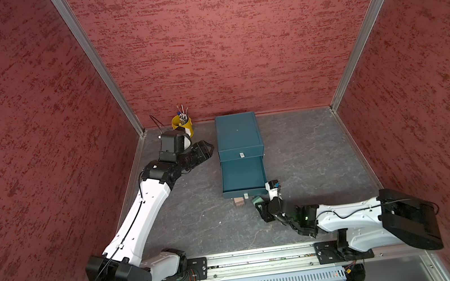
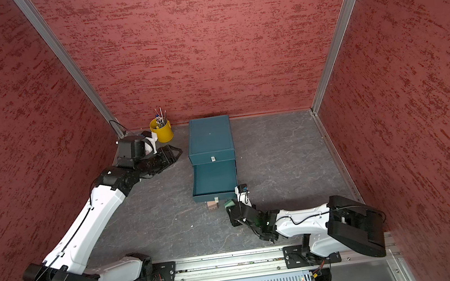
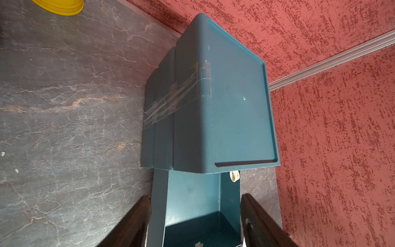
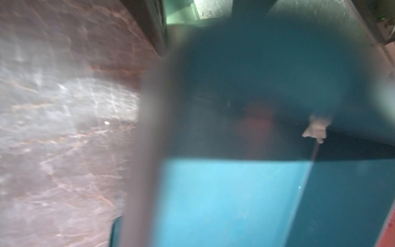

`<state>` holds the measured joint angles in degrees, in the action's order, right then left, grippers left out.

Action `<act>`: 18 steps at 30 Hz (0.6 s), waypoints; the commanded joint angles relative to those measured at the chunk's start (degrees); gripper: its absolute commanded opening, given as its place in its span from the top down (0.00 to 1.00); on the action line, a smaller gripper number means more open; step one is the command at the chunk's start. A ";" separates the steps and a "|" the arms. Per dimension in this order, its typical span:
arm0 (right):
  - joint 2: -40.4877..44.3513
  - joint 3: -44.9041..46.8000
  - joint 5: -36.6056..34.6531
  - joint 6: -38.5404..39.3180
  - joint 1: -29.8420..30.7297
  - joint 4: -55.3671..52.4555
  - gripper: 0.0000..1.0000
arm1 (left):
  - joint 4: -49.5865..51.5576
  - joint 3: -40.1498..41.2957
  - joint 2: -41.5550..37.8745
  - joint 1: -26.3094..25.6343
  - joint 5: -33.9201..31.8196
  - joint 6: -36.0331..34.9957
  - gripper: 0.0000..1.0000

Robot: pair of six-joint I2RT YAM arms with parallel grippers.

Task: Place the plugs into the drawer by color
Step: Pick up the plug from the center of the board.

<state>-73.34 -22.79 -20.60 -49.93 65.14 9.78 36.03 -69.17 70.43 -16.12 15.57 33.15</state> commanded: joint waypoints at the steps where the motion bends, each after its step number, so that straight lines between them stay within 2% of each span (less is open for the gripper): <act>1: 5.53 1.90 -3.58 -1.74 -0.10 -4.55 0.80 | -0.56 0.70 -0.08 0.48 0.47 -0.36 0.31; 4: 11.57 2.61 -4.99 -2.40 -0.08 -10.97 0.87 | -0.83 0.66 0.05 0.50 0.65 -0.27 0.31; 10: 25.98 3.10 -7.74 -6.28 -0.13 -29.26 0.89 | -0.71 0.52 -0.20 0.85 0.64 -0.45 0.31; 16: 36.99 -4.89 -14.38 -12.40 -0.28 -57.89 0.88 | -0.64 0.44 -0.64 1.18 0.71 -0.13 0.31; 18: 38.43 -9.85 -15.80 -11.17 -0.28 -62.70 0.87 | -1.13 0.54 -1.48 1.23 0.44 0.31 0.32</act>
<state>-37.04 -26.44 -30.72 -59.31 65.10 -38.74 35.99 -69.17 70.41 -15.40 16.03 33.19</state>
